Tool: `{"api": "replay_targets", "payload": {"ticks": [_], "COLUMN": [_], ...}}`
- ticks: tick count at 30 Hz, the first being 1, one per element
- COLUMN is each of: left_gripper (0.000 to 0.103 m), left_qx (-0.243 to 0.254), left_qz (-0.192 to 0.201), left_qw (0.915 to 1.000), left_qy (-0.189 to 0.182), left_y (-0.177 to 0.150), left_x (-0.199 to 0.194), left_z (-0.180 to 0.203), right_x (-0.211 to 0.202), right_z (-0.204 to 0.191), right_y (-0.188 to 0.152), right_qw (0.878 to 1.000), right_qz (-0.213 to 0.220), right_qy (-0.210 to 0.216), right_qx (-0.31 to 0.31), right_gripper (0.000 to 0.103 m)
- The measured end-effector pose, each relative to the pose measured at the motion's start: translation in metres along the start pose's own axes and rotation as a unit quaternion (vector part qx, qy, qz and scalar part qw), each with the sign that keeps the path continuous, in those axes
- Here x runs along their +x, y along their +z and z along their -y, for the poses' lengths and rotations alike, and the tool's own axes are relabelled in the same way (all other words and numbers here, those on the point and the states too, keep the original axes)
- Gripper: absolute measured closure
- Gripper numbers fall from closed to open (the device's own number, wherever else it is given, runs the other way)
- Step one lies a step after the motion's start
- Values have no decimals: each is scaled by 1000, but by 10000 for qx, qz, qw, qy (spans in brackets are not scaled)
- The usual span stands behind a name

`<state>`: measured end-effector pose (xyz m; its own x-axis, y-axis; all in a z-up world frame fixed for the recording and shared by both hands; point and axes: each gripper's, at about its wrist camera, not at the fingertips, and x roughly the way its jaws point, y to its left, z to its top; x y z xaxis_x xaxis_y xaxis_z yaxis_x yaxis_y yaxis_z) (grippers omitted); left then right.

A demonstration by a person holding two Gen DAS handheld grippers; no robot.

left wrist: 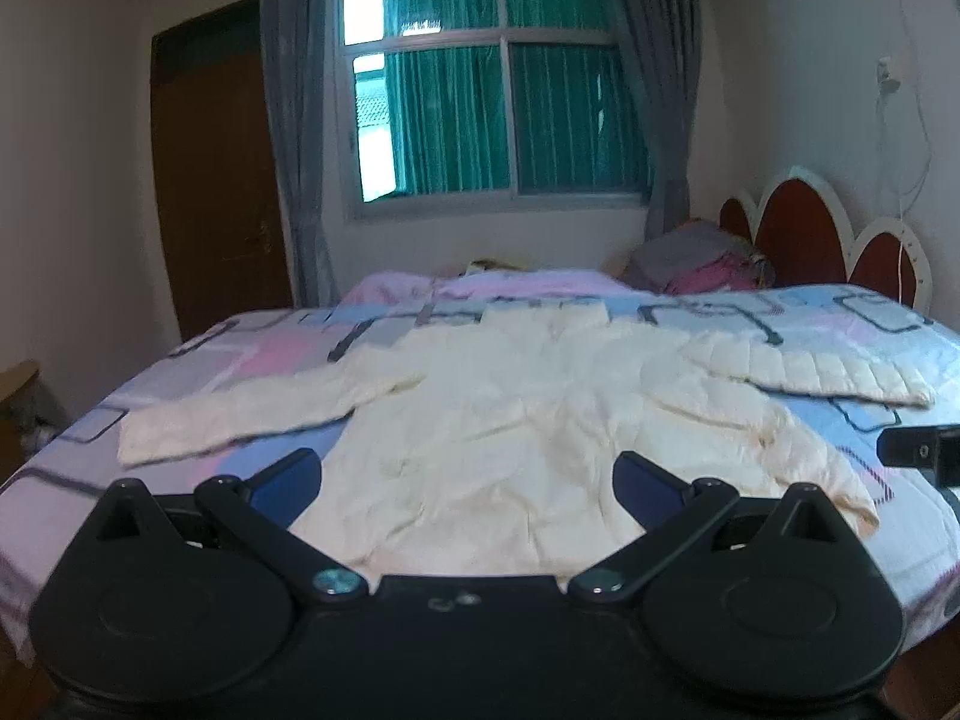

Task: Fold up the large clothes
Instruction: 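Grasp the jacket sleeve with the right gripper and lift it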

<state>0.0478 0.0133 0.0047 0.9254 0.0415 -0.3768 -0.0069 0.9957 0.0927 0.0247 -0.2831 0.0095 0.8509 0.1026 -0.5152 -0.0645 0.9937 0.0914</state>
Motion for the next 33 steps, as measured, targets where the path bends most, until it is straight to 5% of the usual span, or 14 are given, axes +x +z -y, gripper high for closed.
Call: {"api": "replay_targets", "payload": {"ticks": [12,18,29,31,33], "left_gripper": [0,0,5,5,5], "left_qx": [-135,-122,-319,-330,-306], "left_qz": [-561,-524,-828,-890,-952], "left_qw": [9982,9984,9951,9947,9945], "left_qy": [-185,-170,-435,-388,-298], "left_y": [25,48,52,51,53], "left_x": [118,170,256,266,275], "left_z": [-10,-16,4,14,22], "right_x": [106,150,198,210,225], "right_z": [37,67,187,216,246], "right_y": [48,78,88,83,77], "right_qw": [9977,9924,9715,9680,9593], "right_qz": [-48,-9,126,26,-141], "right_qy": [-582,-1078,-1816,-1831,-1861], "right_qx": [352,590,1517,1718,2121], "right_gripper": [0,0,1,39,45]}}
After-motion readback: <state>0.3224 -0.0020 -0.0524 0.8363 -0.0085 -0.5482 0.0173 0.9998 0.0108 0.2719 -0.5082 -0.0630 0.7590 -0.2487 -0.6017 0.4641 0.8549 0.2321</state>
